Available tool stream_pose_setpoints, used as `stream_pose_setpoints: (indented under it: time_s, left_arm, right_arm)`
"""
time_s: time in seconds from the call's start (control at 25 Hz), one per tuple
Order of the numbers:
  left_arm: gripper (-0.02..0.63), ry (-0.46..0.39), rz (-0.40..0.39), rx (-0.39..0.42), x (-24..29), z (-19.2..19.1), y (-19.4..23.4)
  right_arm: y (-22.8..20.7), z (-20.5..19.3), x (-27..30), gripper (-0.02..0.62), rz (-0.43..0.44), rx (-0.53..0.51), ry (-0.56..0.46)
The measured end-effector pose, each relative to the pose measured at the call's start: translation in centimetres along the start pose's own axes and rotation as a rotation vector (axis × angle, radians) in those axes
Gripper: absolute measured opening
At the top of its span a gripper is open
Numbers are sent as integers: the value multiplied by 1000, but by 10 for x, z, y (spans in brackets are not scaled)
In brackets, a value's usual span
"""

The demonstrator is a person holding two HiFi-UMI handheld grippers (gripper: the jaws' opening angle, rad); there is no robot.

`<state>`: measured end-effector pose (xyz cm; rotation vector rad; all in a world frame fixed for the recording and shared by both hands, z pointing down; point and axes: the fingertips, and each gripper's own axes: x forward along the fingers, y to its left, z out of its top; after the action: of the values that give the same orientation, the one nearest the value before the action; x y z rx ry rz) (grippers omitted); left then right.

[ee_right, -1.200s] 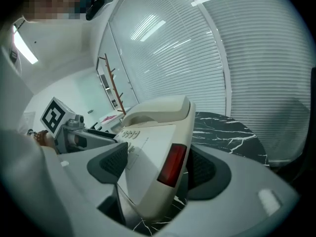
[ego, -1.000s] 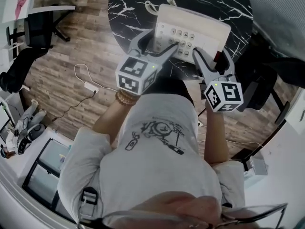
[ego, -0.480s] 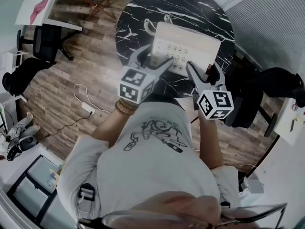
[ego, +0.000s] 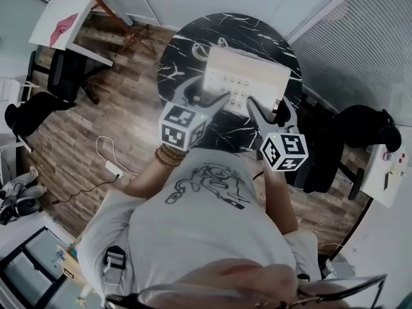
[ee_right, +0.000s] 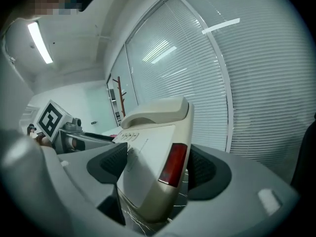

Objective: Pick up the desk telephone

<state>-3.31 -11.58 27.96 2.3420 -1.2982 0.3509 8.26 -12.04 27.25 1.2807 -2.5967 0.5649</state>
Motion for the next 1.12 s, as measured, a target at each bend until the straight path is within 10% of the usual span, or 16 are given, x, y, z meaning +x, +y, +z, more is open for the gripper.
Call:
stream_pose_setpoints:
  time_s: [1.12]
  left_arm:
    - [342,-34,-10,29,-9,17,-20]
  right_arm:
    - [1,17,-23,373,-17,-4,-65]
